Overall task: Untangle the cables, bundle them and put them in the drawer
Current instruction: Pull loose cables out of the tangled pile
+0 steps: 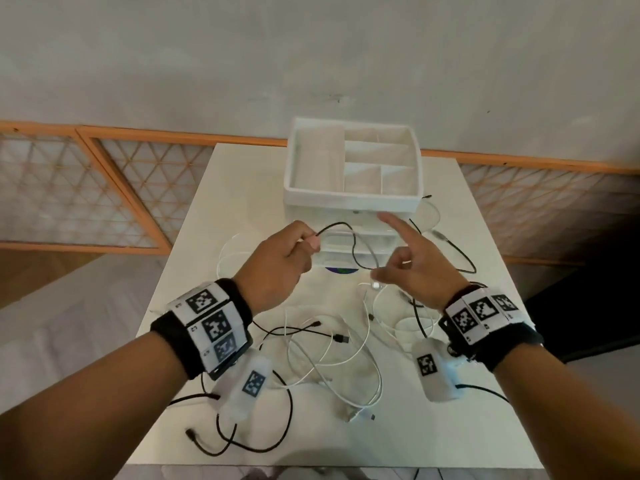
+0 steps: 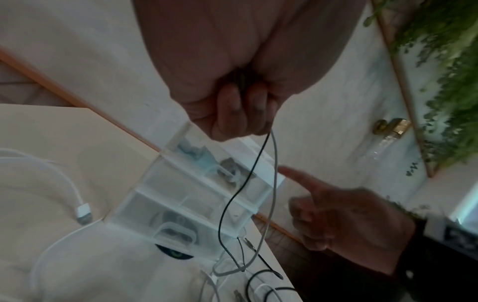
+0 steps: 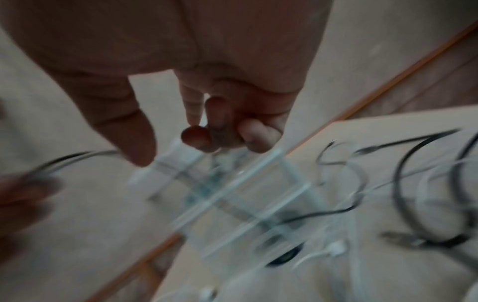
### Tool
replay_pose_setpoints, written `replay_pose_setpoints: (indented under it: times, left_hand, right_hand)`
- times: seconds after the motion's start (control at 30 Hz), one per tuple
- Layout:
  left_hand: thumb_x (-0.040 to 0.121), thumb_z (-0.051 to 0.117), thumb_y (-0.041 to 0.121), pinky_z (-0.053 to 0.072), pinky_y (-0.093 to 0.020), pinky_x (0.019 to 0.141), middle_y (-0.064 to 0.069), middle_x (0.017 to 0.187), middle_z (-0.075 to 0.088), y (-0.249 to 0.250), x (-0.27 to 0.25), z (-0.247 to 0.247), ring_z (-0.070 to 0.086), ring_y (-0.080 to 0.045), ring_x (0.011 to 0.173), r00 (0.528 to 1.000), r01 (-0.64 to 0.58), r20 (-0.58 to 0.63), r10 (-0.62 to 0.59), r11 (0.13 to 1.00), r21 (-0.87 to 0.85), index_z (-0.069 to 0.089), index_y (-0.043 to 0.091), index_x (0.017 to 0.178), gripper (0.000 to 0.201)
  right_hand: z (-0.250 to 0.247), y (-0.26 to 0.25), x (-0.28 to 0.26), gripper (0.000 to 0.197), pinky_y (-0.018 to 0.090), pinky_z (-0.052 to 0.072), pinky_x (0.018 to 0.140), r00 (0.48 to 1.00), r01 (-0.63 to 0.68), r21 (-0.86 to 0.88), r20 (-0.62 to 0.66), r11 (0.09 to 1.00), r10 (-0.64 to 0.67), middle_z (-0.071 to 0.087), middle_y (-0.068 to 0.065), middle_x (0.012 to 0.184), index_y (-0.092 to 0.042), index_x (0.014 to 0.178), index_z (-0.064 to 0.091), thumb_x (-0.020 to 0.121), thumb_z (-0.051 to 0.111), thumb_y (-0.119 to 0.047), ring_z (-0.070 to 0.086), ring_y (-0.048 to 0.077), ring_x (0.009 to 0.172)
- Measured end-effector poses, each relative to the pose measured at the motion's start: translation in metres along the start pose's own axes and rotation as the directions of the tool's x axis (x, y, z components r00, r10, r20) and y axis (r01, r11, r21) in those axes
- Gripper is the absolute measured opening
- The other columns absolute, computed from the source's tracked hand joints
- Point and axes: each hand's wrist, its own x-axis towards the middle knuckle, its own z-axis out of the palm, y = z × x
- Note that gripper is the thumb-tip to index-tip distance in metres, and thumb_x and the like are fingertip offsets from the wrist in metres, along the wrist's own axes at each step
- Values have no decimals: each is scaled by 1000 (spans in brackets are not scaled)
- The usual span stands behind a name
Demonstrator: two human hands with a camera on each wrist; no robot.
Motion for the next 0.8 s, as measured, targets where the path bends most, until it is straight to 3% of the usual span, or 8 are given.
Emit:
replay_pose_setpoints:
  times: [0.07, 0.17, 0.3, 0.43, 0.53, 0.6, 0.67, 0.8]
  left_hand:
    - [102, 48, 29, 32, -17, 49, 11, 52, 43, 8, -4, 10, 36, -3, 44, 992, -96, 87, 89, 992, 84, 55, 18, 89, 19]
    - [101, 46, 35, 31, -19, 51, 12, 50, 37, 12, -17, 12, 33, -8, 49, 975, -156, 174, 141, 985, 76, 57, 23, 85, 22]
    - [104, 37, 30, 38, -28, 55, 2, 60, 49, -27, -30, 0, 46, -16, 54, 985, -86, 173, 23, 925, 371, 49, 17, 91, 22]
    - [104, 36, 17, 40, -31, 65, -5, 79, 59, -76, -36, -6, 58, -29, 72, 953, 302, -161, -256, 837, 456, 50, 7, 105, 18]
    - [101, 38, 14, 44, -33, 63, -4, 90, 67, -89, -41, -12, 58, -25, 73, 889, 439, -225, -398, 881, 177, 50, 13, 94, 14]
    - [101, 37, 17, 40, -29, 51, 2, 87, 73, -84, -43, -12, 51, -17, 57, 914, 368, -194, -356, 929, 27, 47, 18, 86, 18]
    - [103, 38, 18, 37, -27, 45, 9, 93, 75, -78, -42, -12, 45, -14, 45, 950, 265, -163, -265, 964, -23, 45, 20, 83, 21]
    - [105, 37, 22, 35, -24, 43, 9, 96, 76, -73, -37, -7, 43, -13, 39, 977, 166, -132, -166, 986, -13, 43, 22, 84, 22]
  right_hand:
    - [28, -18, -6, 42, 17, 47, 55, 995, 52, -98, 87, 994, -44, 57, -6, 55, -41, 116, 57, 81, 77, -30, 52, 8, 49]
    - [29, -10, 5, 14, 29, 52, 63, 975, -75, -189, -219, 979, 32, 63, -7, 59, -25, 77, 59, 84, 69, -33, 64, 19, 59]
    - [24, 0, 6, 9, 38, 55, 73, 782, 22, -132, -615, 991, -99, 66, -13, 75, -22, 90, 65, 84, 68, -16, 62, 15, 58]
    - [83, 8, -27, 61, 28, 46, 79, 959, 14, -232, -272, 973, -79, 60, -17, 108, -33, 138, 38, 87, 70, -28, 62, 15, 73]
    - [126, 19, -55, 65, 32, 45, 83, 998, -52, -340, 8, 939, 58, 65, -15, 105, -32, 128, 39, 79, 67, -64, 59, 13, 93]
    - [145, 31, -61, 50, 33, 48, 85, 968, -64, -483, 183, 873, 173, 69, -11, 102, -32, 120, 49, 82, 65, -61, 62, 16, 99]
    - [145, 31, -55, 19, 32, 51, 84, 966, -67, -526, 177, 848, 187, 71, -4, 94, -31, 104, 63, 91, 60, -44, 66, 24, 96]
    - [105, -13, -30, 13, 26, 54, 70, 999, 12, -281, -27, 960, -21, 66, -6, 60, -27, 95, 76, 94, 66, -34, 63, 12, 59]
